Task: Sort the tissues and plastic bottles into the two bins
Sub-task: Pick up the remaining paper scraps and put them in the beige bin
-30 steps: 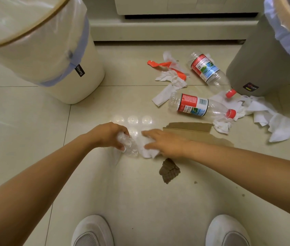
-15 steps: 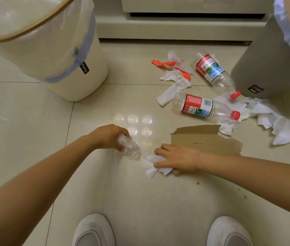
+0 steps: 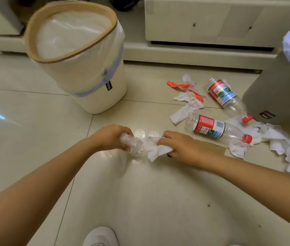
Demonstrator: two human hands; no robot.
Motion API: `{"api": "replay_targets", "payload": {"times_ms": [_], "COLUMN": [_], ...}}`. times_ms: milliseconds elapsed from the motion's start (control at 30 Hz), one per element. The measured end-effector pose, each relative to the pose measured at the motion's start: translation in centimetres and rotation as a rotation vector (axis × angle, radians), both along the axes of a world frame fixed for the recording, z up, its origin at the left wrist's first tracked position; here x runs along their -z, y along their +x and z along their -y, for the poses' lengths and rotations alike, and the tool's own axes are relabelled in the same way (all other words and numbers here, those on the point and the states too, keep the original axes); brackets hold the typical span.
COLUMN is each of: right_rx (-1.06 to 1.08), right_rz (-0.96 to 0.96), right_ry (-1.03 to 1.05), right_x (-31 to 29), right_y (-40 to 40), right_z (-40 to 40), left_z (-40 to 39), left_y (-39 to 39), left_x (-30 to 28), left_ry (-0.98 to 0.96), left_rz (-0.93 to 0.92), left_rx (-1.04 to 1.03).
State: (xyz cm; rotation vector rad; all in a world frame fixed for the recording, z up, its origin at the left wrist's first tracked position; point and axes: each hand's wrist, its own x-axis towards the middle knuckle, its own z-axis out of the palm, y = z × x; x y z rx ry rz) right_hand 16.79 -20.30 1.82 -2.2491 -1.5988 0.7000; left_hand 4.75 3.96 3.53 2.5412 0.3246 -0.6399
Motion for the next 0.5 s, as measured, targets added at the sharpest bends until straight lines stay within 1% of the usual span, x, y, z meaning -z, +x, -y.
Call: {"api": "replay_targets", "payload": {"times_ms": [100, 167, 267, 367, 433, 500], "right_rx": [0.127, 0.174, 0.208, 0.237, 0.252, 0.26], "right_rz": [-0.031, -0.034, -0.003, 0.06, 0.097, 0.107], "right_ry": [0.051, 0.113, 0.22, 0.331, 0.401, 0.454], "right_x": [-3.0, -4.9, -8.1, -11.3, -13.3, -15.4], "right_y": [1.4, 2.2, 3.1, 3.6, 3.7, 3.5], "right_z": [-1.7, -2.9, -5.2, -7.5, -9.3, -11.2], "left_z": [-1.8, -2.9, -4.1, -4.6, -5.3, -6.4], "left_y": [-0.2, -0.2, 0.0, 1.0, 1.7, 2.5], "left_x": [-2.9, -5.0, -8.7, -12.7, -15.2, -17.3], "left_ry": [0.01, -0.023, -0.115, -0.17, -0.169, -0.123], "left_rz": [0.095, 0.171, 0.386, 0.578, 0.691, 0.784], "left_rx": [-0.083, -0.156, -0.268, -0.307, -0.356, -0.434]}}
